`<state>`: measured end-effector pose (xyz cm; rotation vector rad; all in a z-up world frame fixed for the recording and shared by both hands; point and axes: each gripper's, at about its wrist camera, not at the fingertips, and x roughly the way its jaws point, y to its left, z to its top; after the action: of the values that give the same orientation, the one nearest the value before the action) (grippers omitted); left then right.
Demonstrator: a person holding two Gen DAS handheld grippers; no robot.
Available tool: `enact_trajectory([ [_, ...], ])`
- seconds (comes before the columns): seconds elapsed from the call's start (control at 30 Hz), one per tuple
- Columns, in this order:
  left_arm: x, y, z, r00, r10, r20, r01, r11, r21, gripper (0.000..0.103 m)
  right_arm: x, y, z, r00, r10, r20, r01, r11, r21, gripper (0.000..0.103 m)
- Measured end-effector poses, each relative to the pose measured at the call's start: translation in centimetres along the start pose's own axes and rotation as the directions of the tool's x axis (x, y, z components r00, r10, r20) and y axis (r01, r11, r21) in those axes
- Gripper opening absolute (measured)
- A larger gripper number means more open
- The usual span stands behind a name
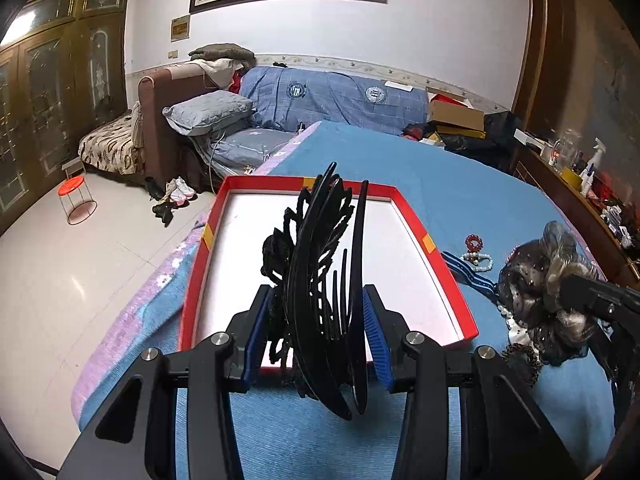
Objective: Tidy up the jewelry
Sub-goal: 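Carry the claw clip with the left tool while the right tool carries the scrunchie to the tray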
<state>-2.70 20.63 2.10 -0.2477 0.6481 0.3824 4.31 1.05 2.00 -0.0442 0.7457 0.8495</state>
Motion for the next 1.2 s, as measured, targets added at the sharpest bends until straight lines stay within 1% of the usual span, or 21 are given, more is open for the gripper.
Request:
enact_trajectory([
  [0.4,-0.2,1.2,2.5,1.0,-0.001,-0.003,0.001,1.0,0.006,0.043,1.6,1.1,2.9,1.0,0.031,-0.005,-0.031,0.999,0.018,0.015],
  [0.73,1.6,1.9,4.8,0.999,0.019,-0.026,-0.019,0.999,0.026,0.043,4.7,0.9,4.7,0.998,0.045,-0.045,-0.043,0.998,0.035,0.015],
  [0.83,2.8,2.3,5.9,0.999,0.019,-0.045,-0.017,0.999,0.029,0.043,5.6,0.6,5.3,0.997,0.059,-0.06,-0.055,0.997,0.053,0.015],
  [1.0,5.6,2.6,7.9,0.996,-0.004,-0.085,0.005,1.0,0.013,0.043,8.2,0.2,7.3,0.993,0.08,-0.085,-0.073,0.994,0.082,0.015],
  [1.1,8.4,2.7,8.9,0.992,-0.012,-0.128,0.012,1.0,0.0,0.043,10.4,0.0,8.6,0.991,0.085,-0.104,-0.075,0.992,0.101,0.015],
  [1.2,11.5,2.9,9.9,0.983,-0.014,-0.181,0.012,1.0,-0.008,0.043,12.5,-0.5,9.9,0.989,0.094,-0.112,-0.08,0.989,0.12,0.015],
])
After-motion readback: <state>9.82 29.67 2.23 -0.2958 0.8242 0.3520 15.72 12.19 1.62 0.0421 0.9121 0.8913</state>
